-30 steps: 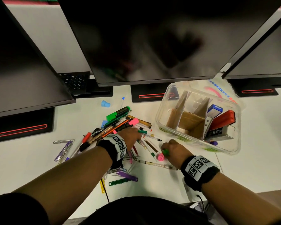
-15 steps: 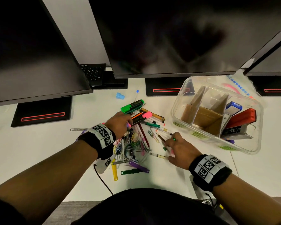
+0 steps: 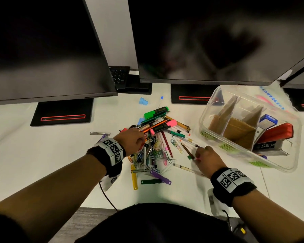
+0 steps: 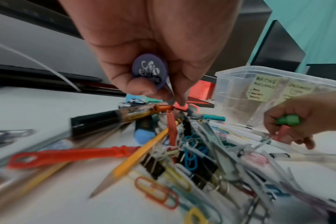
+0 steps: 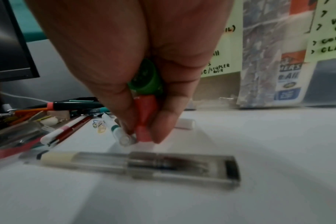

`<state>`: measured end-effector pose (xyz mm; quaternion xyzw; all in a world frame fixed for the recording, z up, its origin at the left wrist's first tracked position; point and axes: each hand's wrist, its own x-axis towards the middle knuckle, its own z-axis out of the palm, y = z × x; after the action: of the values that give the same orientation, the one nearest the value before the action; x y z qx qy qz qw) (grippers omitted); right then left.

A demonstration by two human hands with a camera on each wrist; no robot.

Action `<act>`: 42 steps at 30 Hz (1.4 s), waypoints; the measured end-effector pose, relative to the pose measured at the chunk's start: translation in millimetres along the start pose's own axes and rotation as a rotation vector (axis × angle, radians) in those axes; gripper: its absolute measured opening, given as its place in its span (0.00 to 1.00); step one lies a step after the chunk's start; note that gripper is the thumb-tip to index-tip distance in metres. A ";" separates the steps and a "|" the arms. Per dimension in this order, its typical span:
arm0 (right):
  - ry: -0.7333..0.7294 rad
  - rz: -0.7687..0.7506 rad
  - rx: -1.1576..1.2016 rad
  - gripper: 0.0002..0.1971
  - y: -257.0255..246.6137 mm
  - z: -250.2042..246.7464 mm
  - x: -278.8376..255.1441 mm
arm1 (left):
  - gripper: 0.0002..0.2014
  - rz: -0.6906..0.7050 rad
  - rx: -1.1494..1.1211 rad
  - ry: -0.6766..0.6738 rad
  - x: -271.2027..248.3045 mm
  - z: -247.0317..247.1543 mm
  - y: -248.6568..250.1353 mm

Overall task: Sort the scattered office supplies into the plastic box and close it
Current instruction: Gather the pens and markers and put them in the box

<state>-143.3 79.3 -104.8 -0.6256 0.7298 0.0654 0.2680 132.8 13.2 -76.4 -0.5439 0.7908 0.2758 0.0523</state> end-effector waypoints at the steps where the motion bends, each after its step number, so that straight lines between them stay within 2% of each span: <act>1: 0.002 -0.010 0.012 0.11 -0.8 -0.1 1.5 | 0.13 0.034 0.028 -0.005 2.4 0.1 7.5; 4: 0.036 -0.061 0.055 0.09 -6.0 -3.8 -0.1 | 0.14 0.132 0.113 -0.039 17.7 5.1 30.5; 8: 0.145 -0.179 0.150 0.07 -17.8 -20.4 -10.5 | 0.17 0.218 0.366 -0.179 36.4 18.7 57.9; 12: 0.291 -0.273 0.226 0.06 -19.8 -53.3 -27.6 | 0.16 0.193 0.594 -0.196 42.2 22.0 71.6; 14: 0.405 -0.254 0.276 0.05 -14.6 -73.3 -35.3 | 0.15 0.192 0.647 -0.216 44.4 21.5 71.6; 17: 0.618 -0.134 0.297 0.05 4.8 -98.4 -38.0 | 0.14 0.189 0.625 -0.246 45.6 20.9 68.3; 19: 0.679 -0.040 0.293 0.06 22.6 -105.1 -33.3 | 0.16 0.196 0.594 -0.258 44.4 21.7 67.4; 22: 0.618 0.037 0.255 0.08 41.4 -103.1 -25.8 | 0.18 0.184 0.475 -0.252 42.9 20.5 66.5; 26: 0.499 0.029 0.201 0.13 44.9 -93.9 -21.4 | 0.14 0.093 0.118 -0.118 41.4 13.5 64.7; 31: 0.495 -0.052 0.245 0.08 41.9 -80.9 -16.5 | 0.08 0.041 -0.188 -0.012 43.1 -1.0 73.1; 37: 0.484 -0.075 0.253 0.09 42.9 -77.5 -17.1 | 0.14 0.022 -0.218 -0.029 44.6 -6.6 79.4; 42: 0.467 -0.075 0.291 0.09 45.6 -76.6 -16.2 | 0.16 0.048 -0.062 -0.038 49.2 -11.5 82.1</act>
<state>-209.0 70.0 -43.1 -0.6053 0.7498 -0.1960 0.1816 42.5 -12.3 -54.3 -0.5210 0.7934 0.3117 0.0436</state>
